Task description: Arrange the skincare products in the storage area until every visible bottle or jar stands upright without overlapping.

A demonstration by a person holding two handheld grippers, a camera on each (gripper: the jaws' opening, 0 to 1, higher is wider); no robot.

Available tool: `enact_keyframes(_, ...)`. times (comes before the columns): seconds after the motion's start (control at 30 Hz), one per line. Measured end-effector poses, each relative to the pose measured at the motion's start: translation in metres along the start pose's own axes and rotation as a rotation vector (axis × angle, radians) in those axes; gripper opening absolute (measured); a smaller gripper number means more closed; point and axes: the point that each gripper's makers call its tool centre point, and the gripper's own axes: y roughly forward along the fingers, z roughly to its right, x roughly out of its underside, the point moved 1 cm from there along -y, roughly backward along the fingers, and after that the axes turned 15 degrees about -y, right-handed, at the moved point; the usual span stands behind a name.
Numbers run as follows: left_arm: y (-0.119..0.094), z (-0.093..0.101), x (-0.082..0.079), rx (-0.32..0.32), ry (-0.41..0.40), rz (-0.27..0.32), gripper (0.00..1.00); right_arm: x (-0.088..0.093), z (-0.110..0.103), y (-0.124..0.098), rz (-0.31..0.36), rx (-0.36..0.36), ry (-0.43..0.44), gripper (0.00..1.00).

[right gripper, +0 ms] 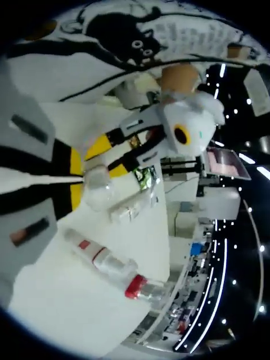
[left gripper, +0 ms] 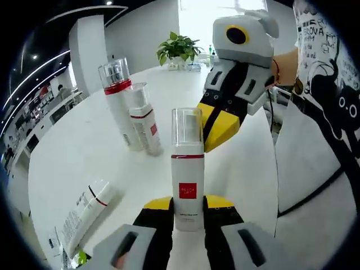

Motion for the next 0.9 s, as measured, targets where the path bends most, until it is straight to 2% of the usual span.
enact_keyframes(0.13, 0.001, 0.003, -0.002, 0.002, -0.012, 0.027, 0.19, -0.004, -0.001, -0.004, 0.002, 0.011, -0.046, 0.05)
enact_keyframes(0.27, 0.002, 0.006, -0.004, 0.015, -0.043, 0.07, 0.19, -0.015, -0.001, -0.006, 0.043, 0.007, -0.037, 0.08)
enact_keyframes(0.47, 0.004, 0.008, 0.001, 0.025, -0.076, 0.117, 0.19, -0.025, -0.009, 0.001, 0.061, -0.004, -0.076, 0.09)
enact_keyframes(0.73, 0.008, 0.008, 0.0, 0.011, -0.084, 0.14, 0.19, -0.023, -0.013, 0.004, 0.065, -0.012, -0.07, 0.1)
enact_keyframes(0.9, 0.01, 0.004, -0.005, -0.006, -0.104, 0.163, 0.19, -0.016, -0.014, 0.005, 0.039, -0.008, -0.074, 0.1)
